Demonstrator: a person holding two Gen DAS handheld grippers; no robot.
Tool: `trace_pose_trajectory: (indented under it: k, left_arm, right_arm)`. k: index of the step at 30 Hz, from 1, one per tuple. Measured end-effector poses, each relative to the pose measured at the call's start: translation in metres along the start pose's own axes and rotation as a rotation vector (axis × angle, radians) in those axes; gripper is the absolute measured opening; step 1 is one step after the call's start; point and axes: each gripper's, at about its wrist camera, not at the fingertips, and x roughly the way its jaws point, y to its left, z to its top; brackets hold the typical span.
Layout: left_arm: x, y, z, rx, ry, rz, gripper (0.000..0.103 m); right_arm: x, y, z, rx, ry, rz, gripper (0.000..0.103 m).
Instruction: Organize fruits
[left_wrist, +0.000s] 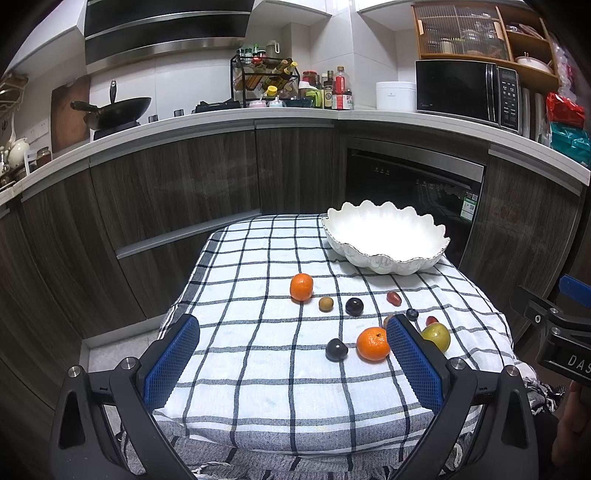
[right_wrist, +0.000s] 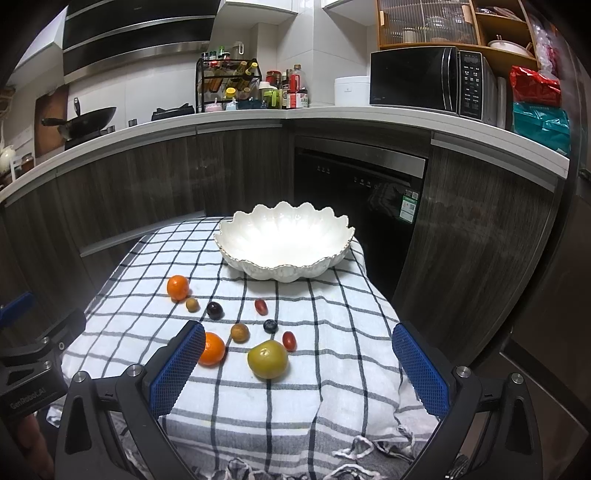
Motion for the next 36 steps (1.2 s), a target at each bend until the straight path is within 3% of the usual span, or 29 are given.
trace_pose_trajectory:
  k: [36]
  left_arm:
    - [-0.0023, -0.0029, 0.0031, 0.014, -0.008, -0.001, 0.103]
  right_arm:
    - [-0.0009, -0.0026, 0.0014, 0.016, -0.017, 0.013, 0.102]
